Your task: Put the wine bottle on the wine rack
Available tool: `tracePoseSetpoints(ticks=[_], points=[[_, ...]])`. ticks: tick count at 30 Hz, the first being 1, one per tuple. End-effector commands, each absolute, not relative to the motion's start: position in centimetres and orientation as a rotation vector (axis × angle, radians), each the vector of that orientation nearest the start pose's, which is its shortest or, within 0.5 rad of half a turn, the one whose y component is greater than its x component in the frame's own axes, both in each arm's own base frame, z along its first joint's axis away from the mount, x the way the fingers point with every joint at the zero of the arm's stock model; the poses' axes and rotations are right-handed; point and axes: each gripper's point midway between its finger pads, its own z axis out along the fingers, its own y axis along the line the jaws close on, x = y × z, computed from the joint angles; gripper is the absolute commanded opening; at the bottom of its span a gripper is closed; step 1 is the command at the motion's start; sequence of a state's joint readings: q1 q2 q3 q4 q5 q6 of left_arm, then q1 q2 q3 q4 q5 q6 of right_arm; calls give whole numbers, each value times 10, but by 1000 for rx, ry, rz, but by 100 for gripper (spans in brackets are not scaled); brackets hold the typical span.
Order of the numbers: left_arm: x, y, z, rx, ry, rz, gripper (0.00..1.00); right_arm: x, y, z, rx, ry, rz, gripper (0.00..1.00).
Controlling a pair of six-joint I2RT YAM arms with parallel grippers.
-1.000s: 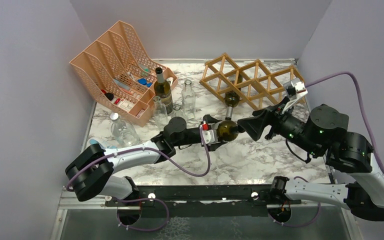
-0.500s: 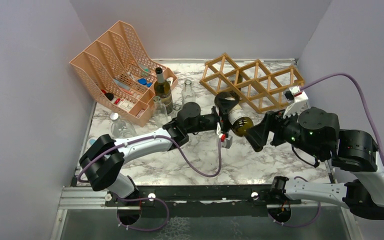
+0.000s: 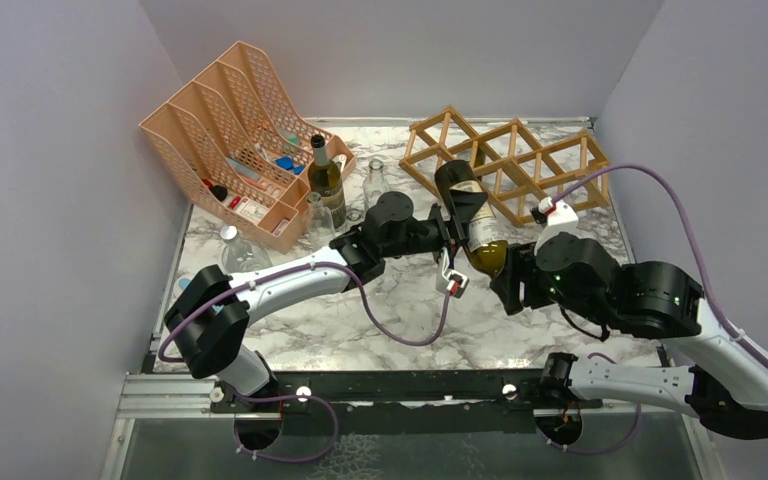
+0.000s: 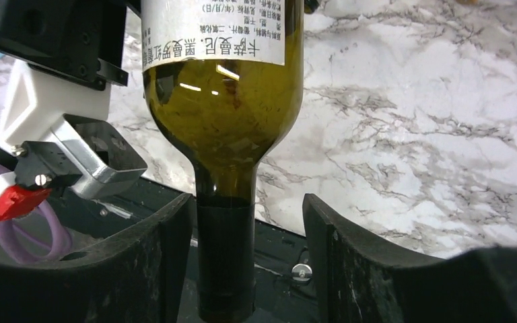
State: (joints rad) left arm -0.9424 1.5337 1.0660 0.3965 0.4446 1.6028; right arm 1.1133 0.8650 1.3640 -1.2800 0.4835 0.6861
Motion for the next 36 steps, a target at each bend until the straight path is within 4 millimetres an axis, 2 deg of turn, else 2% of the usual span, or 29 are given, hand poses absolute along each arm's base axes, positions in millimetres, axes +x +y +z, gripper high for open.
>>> tracePoseSetpoints(ticks=[1, 9, 14, 17, 20, 22, 24, 28, 31, 32, 33, 34, 35, 36], points=[[265, -431, 359, 1531, 9, 276, 0, 133, 156, 281, -231, 2269, 461, 61], [266, -430, 360, 1542, -14, 316, 0, 148, 176, 248, -171, 2293, 407, 56], [263, -428, 361, 1556, -13, 308, 0, 153, 187, 236, -154, 2306, 402, 56], [262, -426, 363, 1557, -7, 302, 0, 158, 187, 231, -141, 2302, 362, 55], [263, -426, 363, 1564, 10, 293, 0, 158, 185, 223, -130, 2325, 325, 51], [263, -425, 363, 1568, 14, 290, 0, 159, 182, 219, -115, 2333, 297, 45], [263, -425, 362, 1573, 15, 288, 0, 160, 180, 218, -106, 2332, 287, 34], [263, -424, 361, 1580, 20, 286, 0, 162, 176, 224, -87, 2306, 292, 5], [264, -423, 358, 1606, 37, 281, 2, 164, 171, 232, -60, 2279, 288, 1], [265, -423, 356, 1621, 54, 274, 20, 165, 169, 235, -54, 2269, 290, 1], [266, -422, 354, 1632, 70, 265, 45, 166, 167, 237, -47, 2260, 286, 1], [267, -422, 353, 1634, 80, 263, 80, 167, 165, 241, -39, 2249, 283, 1], [267, -421, 350, 1638, 89, 260, 97, 168, 163, 244, -30, 2239, 275, 1], [267, -420, 350, 1631, 96, 258, 99, 169, 160, 248, -14, 2228, 270, 1]])
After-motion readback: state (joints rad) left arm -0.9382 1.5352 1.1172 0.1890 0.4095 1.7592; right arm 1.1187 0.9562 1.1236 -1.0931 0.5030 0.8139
